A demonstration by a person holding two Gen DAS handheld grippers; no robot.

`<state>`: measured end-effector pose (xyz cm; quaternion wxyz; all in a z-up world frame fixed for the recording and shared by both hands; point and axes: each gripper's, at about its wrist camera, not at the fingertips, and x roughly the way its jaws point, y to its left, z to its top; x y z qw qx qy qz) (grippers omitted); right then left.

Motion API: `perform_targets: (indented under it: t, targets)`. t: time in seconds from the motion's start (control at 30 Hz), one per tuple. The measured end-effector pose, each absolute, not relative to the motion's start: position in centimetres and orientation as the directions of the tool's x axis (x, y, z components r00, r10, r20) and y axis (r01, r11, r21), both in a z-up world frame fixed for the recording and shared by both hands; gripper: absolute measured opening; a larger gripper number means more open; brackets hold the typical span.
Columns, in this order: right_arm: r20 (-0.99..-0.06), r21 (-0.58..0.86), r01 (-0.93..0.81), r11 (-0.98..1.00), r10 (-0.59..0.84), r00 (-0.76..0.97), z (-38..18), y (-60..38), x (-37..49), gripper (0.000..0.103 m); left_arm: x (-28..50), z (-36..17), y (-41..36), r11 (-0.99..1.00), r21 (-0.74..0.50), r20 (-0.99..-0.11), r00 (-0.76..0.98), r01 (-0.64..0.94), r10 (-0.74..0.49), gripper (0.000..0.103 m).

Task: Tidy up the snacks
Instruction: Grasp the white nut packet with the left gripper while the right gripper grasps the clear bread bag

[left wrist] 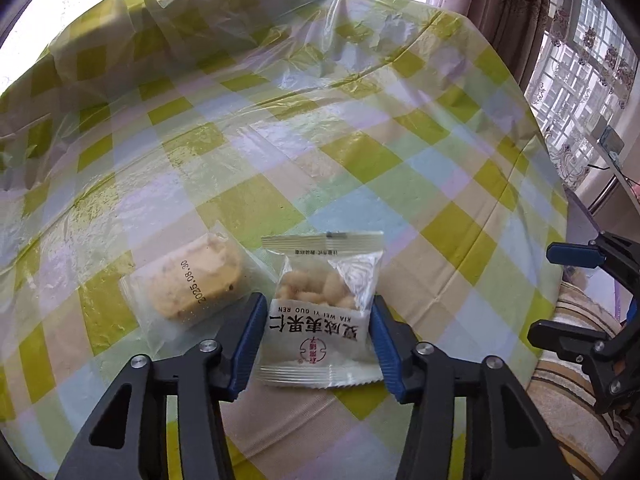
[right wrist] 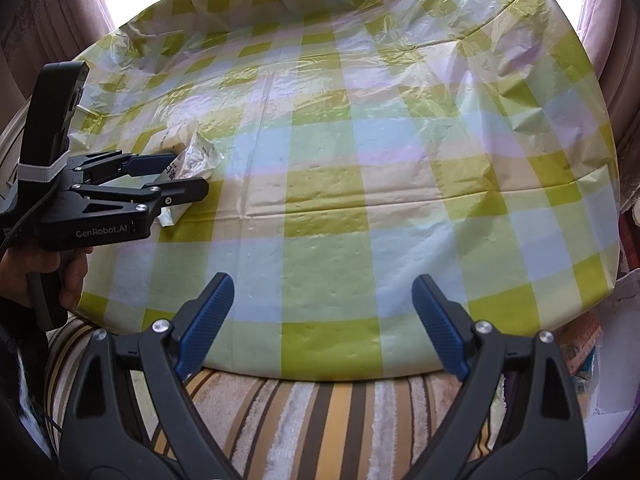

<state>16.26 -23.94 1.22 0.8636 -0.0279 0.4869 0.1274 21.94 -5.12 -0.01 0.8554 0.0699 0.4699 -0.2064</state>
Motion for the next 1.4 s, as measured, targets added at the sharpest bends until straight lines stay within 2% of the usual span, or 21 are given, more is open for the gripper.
perform_targets:
  t: [0.17,0.33,0.53,0.77,0.9,1.1,1.3,1.33,1.4]
  targets:
    - [-0.851,0.059,-0.263,0.963,0.187,0.491,1.2,-23.3,16.7,0.092,20.6,0.0,-5.2,0.917,-0.06,-0.835,0.483,0.395,-0.263,0.047]
    - [-0.844,0.06,-0.268,0.962,0.192,0.5,1.7,-22.5,17.9,0.092,18.7,0.2,-3.8,0.943,-0.124,-0.84,0.473,0.31,-0.266,0.044]
    - [-0.837,0.057,-0.311,0.949,0.215,0.502,1.9,-19.7,20.3,0.092,16.7,0.3,-0.5,0.972,-0.2,-0.838,0.493,0.121,-0.234,0.043]
    - [-0.829,0.011,-0.472,0.881,0.272,0.489,1.1,-13.0,23.2,0.092,15.4,0.0,4.8,0.952,-0.268,-0.817,0.559,-0.151,-0.141,0.043]
    - [-0.833,-0.035,-0.542,0.839,0.276,0.48,0.4,-9.4,24.3,0.092,14.6,-0.1,7.0,0.918,-0.308,-0.799,0.592,-0.251,-0.106,0.043]
    - [-0.812,-0.062,-0.613,0.788,0.317,0.49,0.5,-6.2,25.8,0.092,14.7,-0.1,7.4,0.911,-0.316,-0.791,0.604,-0.267,-0.097,0.043]
    - [-0.839,-0.079,-0.64,0.764,0.296,0.457,-1.1,-4.5,27.2,0.091,14.3,-0.2,7.9,0.9,-0.333,-0.782,0.615,-0.28,-0.098,0.043]
    - [-0.845,-0.067,-0.642,0.764,0.298,0.443,-1.3,-4.5,27.4,0.085,14.3,-0.2,7.9,0.899,-0.334,-0.781,0.616,-0.282,-0.097,0.043]
    - [-0.842,-0.043,-0.63,0.775,0.311,0.44,-1.2,-4.7,27.4,0.081,14.3,-0.2,7.9,0.899,-0.334,-0.781,0.617,-0.281,-0.098,0.043]
